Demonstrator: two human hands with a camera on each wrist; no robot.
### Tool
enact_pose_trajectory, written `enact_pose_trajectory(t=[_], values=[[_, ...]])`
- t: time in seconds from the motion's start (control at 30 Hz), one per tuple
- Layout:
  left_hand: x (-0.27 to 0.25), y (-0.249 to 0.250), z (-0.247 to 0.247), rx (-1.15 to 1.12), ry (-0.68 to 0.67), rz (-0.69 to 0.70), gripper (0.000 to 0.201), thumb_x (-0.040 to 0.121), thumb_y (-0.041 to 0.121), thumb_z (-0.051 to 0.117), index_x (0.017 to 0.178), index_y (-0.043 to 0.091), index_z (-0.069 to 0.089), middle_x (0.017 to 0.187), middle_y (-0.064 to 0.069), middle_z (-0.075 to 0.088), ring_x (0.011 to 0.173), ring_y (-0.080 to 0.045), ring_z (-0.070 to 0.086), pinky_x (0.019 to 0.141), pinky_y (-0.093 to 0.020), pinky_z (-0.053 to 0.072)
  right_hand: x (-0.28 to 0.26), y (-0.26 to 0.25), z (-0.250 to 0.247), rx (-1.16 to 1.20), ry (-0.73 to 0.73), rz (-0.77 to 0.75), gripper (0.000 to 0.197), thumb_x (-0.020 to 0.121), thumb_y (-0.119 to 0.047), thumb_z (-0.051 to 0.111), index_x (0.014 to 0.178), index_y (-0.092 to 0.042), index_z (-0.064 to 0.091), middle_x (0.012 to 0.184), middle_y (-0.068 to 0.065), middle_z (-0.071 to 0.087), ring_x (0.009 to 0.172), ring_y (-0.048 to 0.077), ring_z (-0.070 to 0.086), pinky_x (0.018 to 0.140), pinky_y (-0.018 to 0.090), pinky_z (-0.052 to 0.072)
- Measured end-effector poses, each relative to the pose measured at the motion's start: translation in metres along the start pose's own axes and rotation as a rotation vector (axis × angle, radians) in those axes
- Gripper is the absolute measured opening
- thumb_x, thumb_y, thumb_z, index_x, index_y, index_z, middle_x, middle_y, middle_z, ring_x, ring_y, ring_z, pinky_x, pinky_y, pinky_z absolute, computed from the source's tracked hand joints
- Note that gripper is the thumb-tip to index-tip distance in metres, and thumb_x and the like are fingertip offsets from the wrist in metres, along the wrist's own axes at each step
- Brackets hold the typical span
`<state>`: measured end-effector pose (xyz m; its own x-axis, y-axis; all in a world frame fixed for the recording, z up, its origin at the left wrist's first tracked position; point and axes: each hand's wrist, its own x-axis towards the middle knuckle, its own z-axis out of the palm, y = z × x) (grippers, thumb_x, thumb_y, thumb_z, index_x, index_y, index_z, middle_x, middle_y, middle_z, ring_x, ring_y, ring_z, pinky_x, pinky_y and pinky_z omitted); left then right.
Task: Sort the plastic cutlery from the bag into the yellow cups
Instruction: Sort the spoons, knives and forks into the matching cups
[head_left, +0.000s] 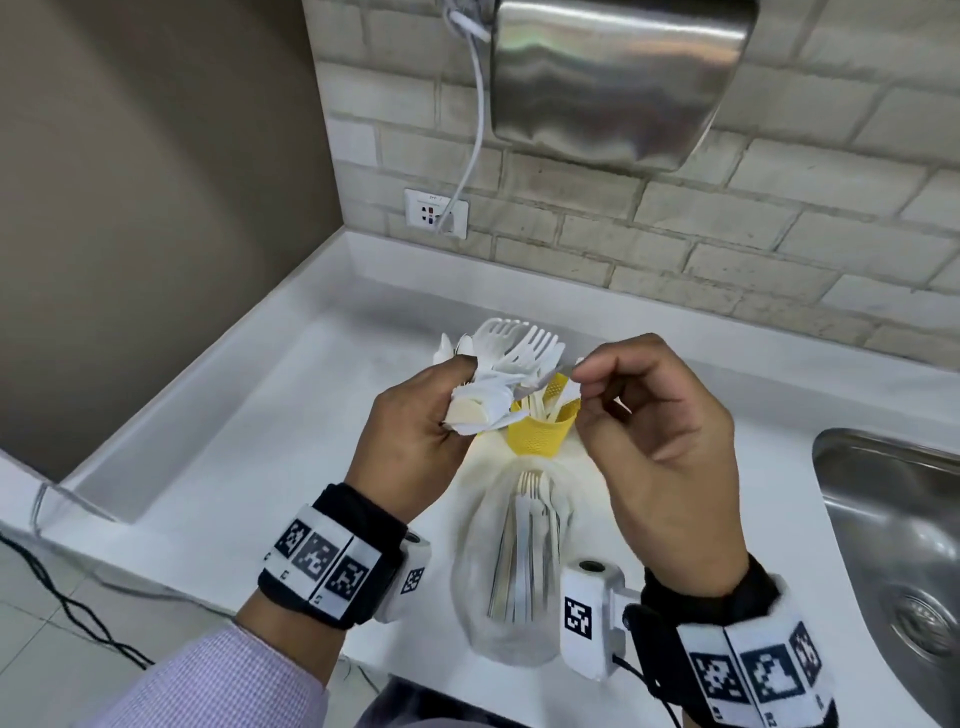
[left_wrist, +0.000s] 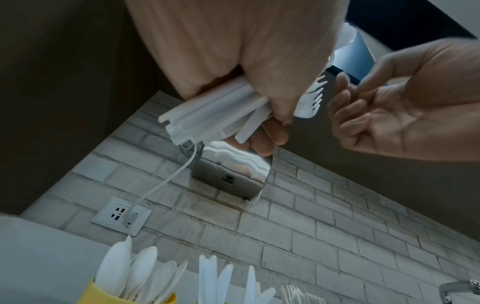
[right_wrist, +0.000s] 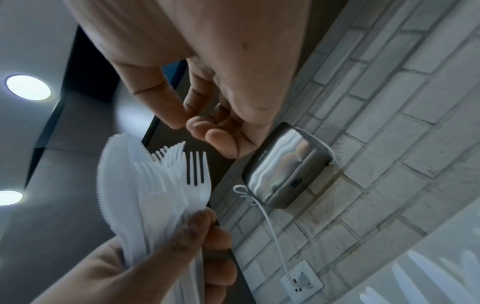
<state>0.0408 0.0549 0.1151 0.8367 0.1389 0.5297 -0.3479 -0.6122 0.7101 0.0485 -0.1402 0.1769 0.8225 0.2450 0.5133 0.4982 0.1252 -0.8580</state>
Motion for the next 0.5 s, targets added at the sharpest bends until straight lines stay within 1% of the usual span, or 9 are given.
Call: enact_pose_trajectory(t=[0.07,0.13,0.2,0.23,0.3,0.33,0.4,0.47,0.5], values=[[-0.001,0.001,0.001,0.015,-0.009,0.007,0.012,0.088,0.009,0.069,0.099,0.014,0.066,0.077,0.004,0.063,0.068,-0.023,0.054,0.058,-0.035,0.046,-0.008,-0.005,0.001,-0.088,-0.076,-0.063,0.034,0.079,0.014,0.059,0.098,-0.013,0.067,0.093,0.01,0.058,0.078,0.022,0.057,0.074,0.027,0.046],[-0.001,0.007,0.001,0.03,-0.025,0.033,0.015,0.09,0.011,0.066,0.094,0.024,0.061,0.073,0.013,0.056,0.065,-0.013,0.05,0.057,-0.028,0.042,-0.013,-0.006,0.002,-0.187,-0.147,-0.104,0.027,0.085,0.007,0.07,0.104,-0.013,0.069,0.096,0.007,0.059,0.076,0.021,0.061,0.074,0.027,0.049],[0.001,0.014,0.0,-0.006,-0.075,0.042,0.018,0.088,0.018,0.058,0.089,0.035,0.055,0.068,0.018,0.053,0.063,-0.004,0.047,0.057,-0.019,0.037,-0.014,-0.005,0.002,-0.256,-0.153,-0.126,0.017,0.09,-0.004,0.076,0.104,-0.011,0.072,0.095,0.003,0.062,0.077,0.021,0.062,0.073,0.029,0.05],[0.001,0.016,0.0,-0.032,-0.105,0.037,0.022,0.088,0.016,0.057,0.086,0.037,0.054,0.068,0.02,0.054,0.063,-0.002,0.048,0.058,-0.017,0.036,-0.013,-0.004,0.002,-0.271,-0.142,-0.132,0.012,0.091,-0.007,0.075,0.102,-0.01,0.072,0.094,0.002,0.063,0.077,0.02,0.062,0.072,0.029,0.05],[0.001,0.02,-0.001,-0.065,-0.169,0.011,0.042,0.088,0.001,0.063,0.081,0.041,0.053,0.07,0.025,0.059,0.065,0.002,0.055,0.061,-0.014,0.038,-0.01,-0.004,0.0,-0.273,-0.143,-0.14,0.005,0.091,-0.008,0.074,0.096,-0.009,0.072,0.093,0.0,0.063,0.078,0.019,0.063,0.071,0.029,0.051],[0.0,0.021,-0.001,-0.076,-0.205,-0.005,0.051,0.088,-0.006,0.065,0.082,0.043,0.053,0.071,0.027,0.062,0.067,0.002,0.06,0.063,-0.012,0.041,-0.008,-0.004,-0.002,-0.268,-0.154,-0.138,0.004,0.092,-0.007,0.073,0.094,-0.008,0.071,0.093,0.0,0.063,0.078,0.019,0.064,0.071,0.029,0.051],[-0.001,0.026,-0.001,-0.114,-0.261,-0.04,0.057,0.088,-0.012,0.062,0.083,0.044,0.055,0.075,0.025,0.066,0.07,-0.002,0.066,0.066,-0.01,0.046,-0.005,-0.005,-0.003,-0.248,-0.166,-0.123,0.004,0.093,-0.005,0.071,0.093,-0.008,0.069,0.093,0.0,0.062,0.078,0.018,0.064,0.07,0.027,0.05],[-0.001,0.028,-0.001,-0.17,-0.297,-0.078,0.053,0.088,-0.013,0.057,0.084,0.04,0.058,0.078,0.016,0.069,0.07,-0.005,0.068,0.066,-0.013,0.05,-0.004,-0.007,-0.002,-0.184,-0.142,-0.087,0.004,0.096,-0.007,0.068,0.093,-0.01,0.066,0.089,0.001,0.062,0.075,0.016,0.065,0.068,0.025,0.049],[-0.002,0.028,-0.002,-0.194,-0.318,-0.098,0.048,0.09,-0.011,0.056,0.085,0.036,0.061,0.079,0.013,0.069,0.069,-0.006,0.067,0.065,-0.015,0.051,-0.004,-0.008,-0.001,-0.124,-0.115,-0.06,0.004,0.097,-0.01,0.066,0.095,-0.011,0.063,0.085,0.002,0.062,0.071,0.016,0.064,0.066,0.026,0.049]])
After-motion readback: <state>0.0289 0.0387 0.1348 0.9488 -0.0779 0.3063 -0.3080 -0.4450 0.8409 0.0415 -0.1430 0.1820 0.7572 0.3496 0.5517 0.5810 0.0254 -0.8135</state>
